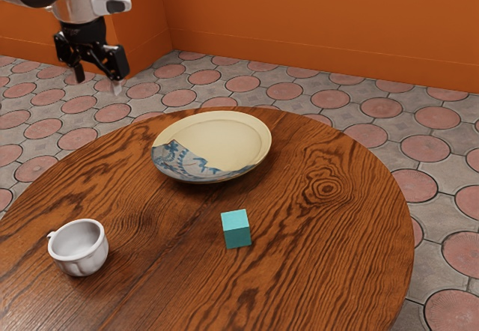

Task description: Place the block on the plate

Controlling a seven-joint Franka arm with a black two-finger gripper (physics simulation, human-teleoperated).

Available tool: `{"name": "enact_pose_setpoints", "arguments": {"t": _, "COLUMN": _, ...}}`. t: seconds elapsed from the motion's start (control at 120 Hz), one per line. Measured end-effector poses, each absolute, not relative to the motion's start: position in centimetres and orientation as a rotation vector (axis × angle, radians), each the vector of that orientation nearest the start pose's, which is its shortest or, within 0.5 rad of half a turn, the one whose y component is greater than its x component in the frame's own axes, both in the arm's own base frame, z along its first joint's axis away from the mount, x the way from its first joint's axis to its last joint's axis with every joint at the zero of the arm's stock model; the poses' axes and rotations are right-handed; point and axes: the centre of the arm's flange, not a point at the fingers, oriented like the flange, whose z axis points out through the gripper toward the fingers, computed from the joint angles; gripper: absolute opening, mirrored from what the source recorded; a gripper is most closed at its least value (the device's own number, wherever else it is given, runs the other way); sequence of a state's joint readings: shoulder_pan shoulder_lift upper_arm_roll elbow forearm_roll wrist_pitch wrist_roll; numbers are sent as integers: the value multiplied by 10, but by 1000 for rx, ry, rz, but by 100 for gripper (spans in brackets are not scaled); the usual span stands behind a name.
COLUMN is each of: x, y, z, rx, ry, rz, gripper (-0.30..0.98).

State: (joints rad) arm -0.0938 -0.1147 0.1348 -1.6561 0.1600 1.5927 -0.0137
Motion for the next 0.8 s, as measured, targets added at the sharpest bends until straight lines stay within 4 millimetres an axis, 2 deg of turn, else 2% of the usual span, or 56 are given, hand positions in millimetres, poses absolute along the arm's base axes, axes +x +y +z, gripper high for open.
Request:
{"name": "enact_pose_setpoints", "arguments": {"t": 0.117, "x": 523, "y": 38, "z": 645, "rx": -2991, "ry": -69, "rz": -67, "gripper": 69}}
{"name": "enact_pose_setpoints", "arguments": {"t": 0.183, "x": 526, "y": 26, "z": 642, "rx": -2991, "ry": -37, "rz": -69, "gripper": 69}}
{"name": "enact_pose_setpoints", "arguments": {"t": 0.233, "x": 531, "y": 12, "z": 633, "rx": -2989, "ry": 2, "rz": -53, "gripper": 69}}
{"name": "enact_pose_setpoints", "arguments": {"t": 0.267, "x": 539, "y": 1, "z": 617, "rx": -2986, "ry": 32, "rz": -17, "gripper": 69}}
{"name": "enact_pose_setpoints", "arguments": {"t": 0.367, "x": 559, "y": -28, "z": 552, "rx": -2972, "ry": 120, "rz": 80, "gripper": 69}}
{"name": "enact_pose_setpoints", "arguments": {"t": 0.492, "x": 566, "y": -64, "z": 504, "rx": -2988, "ry": 99, "rz": 94, "gripper": 69}}
{"name": "enact_pose_setpoints", "arguments": {"t": 0.608, "x": 571, "y": -90, "z": 453, "rx": -3031, "ry": -37, "rz": 130, "gripper": 69}}
{"name": "enact_pose_setpoints", "arguments": {"t": 0.8, "x": 579, "y": -124, "z": 387, "rx": -3045, "ry": -318, "rz": 135, "gripper": 69}}
